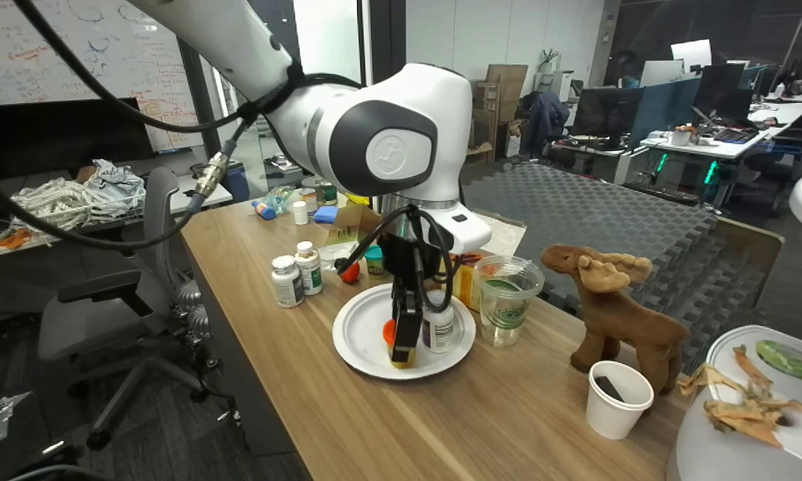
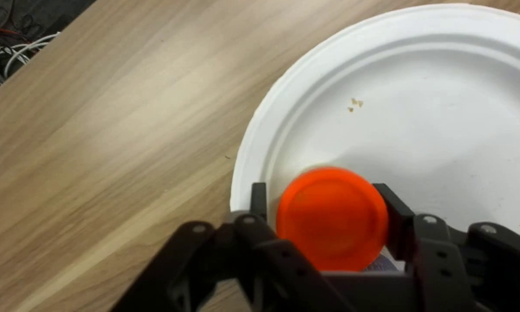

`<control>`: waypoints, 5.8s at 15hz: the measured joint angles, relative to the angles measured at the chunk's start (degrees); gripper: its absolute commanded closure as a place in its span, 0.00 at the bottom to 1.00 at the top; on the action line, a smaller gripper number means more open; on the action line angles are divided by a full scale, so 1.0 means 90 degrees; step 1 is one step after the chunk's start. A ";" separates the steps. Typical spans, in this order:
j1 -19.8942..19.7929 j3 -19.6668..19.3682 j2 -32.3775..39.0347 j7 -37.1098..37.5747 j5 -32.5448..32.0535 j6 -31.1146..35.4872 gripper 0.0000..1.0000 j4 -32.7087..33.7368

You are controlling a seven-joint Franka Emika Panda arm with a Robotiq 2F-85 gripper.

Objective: Pick up all the objects surrounding the white plate and arrange them on the plate, then pick up the cups and put them together

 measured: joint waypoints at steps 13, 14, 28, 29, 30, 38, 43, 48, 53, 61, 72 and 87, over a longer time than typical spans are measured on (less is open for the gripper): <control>-0.0009 -0.0140 -0.0796 -0.0077 -0.0278 0.0411 0.00 -0.0451; 0.0004 -0.0141 -0.1012 -0.0081 -0.0420 0.0318 0.00 -0.0540; 0.0740 0.0986 -0.1994 -0.0439 -0.1020 -0.1145 0.00 -0.0412; 0.0781 0.1045 -0.1965 -0.0497 -0.1021 -0.1116 0.00 -0.0420; 0.0823 0.1096 -0.1938 -0.0537 -0.1021 -0.1019 0.00 -0.0440; 0.1008 0.1379 -0.1702 -0.0932 -0.0964 -0.0389 0.00 -0.0643; 0.1024 0.1532 -0.1601 -0.1420 -0.0627 -0.0242 0.00 -0.0676; 0.1025 0.1568 -0.1510 -0.1708 -0.0455 -0.0211 0.00 -0.0676; 0.1025 0.1568 -0.1501 -0.1759 -0.0432 -0.0211 0.00 -0.0676; 0.1025 0.1532 -0.1167 -0.1781 -0.0480 0.0155 0.00 -0.0505; 0.1036 0.1533 -0.0456 -0.1940 -0.0526 0.0180 0.77 0.0142; 0.1054 0.1157 -0.1023 -0.0875 -0.0443 0.0304 0.77 0.0116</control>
